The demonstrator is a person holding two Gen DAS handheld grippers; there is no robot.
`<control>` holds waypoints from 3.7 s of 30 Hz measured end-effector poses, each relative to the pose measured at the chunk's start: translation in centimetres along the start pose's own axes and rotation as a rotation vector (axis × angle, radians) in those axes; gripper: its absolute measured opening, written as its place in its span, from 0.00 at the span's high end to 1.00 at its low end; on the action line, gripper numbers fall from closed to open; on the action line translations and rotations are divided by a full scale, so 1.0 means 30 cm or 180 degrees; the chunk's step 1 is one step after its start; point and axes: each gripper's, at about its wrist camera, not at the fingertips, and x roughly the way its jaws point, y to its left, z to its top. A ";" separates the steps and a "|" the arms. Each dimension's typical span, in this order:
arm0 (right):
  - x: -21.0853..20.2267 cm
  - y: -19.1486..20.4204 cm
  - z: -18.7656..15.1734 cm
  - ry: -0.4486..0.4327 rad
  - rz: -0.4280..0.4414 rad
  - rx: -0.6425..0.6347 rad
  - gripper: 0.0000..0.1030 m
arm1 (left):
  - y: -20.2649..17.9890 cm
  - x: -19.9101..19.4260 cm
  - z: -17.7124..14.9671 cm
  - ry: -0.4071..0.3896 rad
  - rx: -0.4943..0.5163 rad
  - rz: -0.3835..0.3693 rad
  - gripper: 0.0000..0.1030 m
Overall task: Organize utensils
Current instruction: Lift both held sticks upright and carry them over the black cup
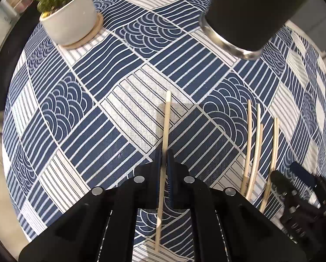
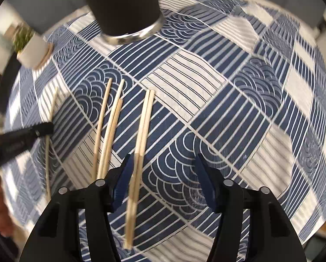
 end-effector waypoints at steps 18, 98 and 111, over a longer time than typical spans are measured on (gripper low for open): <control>-0.015 -0.014 0.003 0.0007 -0.0097 -0.0083 0.50 | -0.013 0.009 0.008 -0.0094 0.0274 0.0011 0.93; -0.837 -0.174 0.093 -0.1878 0.0389 -0.0562 0.95 | -0.321 -0.920 -0.022 -0.1692 0.0698 -0.0621 0.95; -0.831 -0.159 0.390 -0.2156 0.0653 -0.0748 0.95 | -0.281 -0.961 0.221 -0.2152 0.0665 -0.0738 0.95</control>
